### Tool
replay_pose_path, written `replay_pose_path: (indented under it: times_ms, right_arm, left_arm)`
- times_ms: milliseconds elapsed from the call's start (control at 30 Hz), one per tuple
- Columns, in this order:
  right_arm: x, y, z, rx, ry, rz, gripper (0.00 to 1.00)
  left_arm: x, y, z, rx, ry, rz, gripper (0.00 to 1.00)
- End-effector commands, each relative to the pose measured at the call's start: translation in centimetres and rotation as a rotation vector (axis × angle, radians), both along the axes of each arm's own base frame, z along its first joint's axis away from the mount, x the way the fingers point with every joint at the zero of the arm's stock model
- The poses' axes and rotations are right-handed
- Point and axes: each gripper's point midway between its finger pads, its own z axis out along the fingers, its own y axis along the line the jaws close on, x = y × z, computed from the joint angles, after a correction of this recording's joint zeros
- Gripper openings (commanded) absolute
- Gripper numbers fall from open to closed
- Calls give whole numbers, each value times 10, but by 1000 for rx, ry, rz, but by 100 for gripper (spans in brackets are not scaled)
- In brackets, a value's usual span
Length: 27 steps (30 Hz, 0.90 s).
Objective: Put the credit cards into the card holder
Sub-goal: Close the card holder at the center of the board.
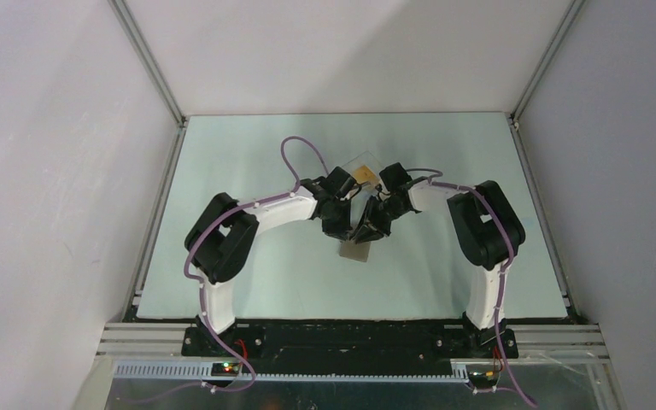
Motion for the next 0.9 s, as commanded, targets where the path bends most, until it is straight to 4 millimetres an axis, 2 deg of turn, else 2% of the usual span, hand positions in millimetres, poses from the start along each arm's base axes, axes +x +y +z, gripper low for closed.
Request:
replay_pose_path:
  times_ms: [0, 167, 433, 567, 700, 867]
  right_arm:
    - [2, -2, -5, -42, -17, 17, 27]
    - [3, -2, -10, -50, -19, 16, 26]
    - [7, 1, -19, -49, -4, -7, 12]
    - [7, -2, -23, -65, -1, -6, 5]
    - [7, -3, -22, -65, -5, -3, 1]
    - [8, -1, -16, -47, -12, -2, 0]
  left_arm:
    - [3, -11, 7, -22, -15, 2, 15]
    - [3, -11, 7, -22, -14, -1, 15]
    - [3, -10, 10, -22, -24, -1, 15]
    - [3, -9, 11, -22, -29, -2, 19]
    - [7, -3, 19, -25, -48, 18, 23]
    - [15, 16, 27, -31, -63, 67, 24]
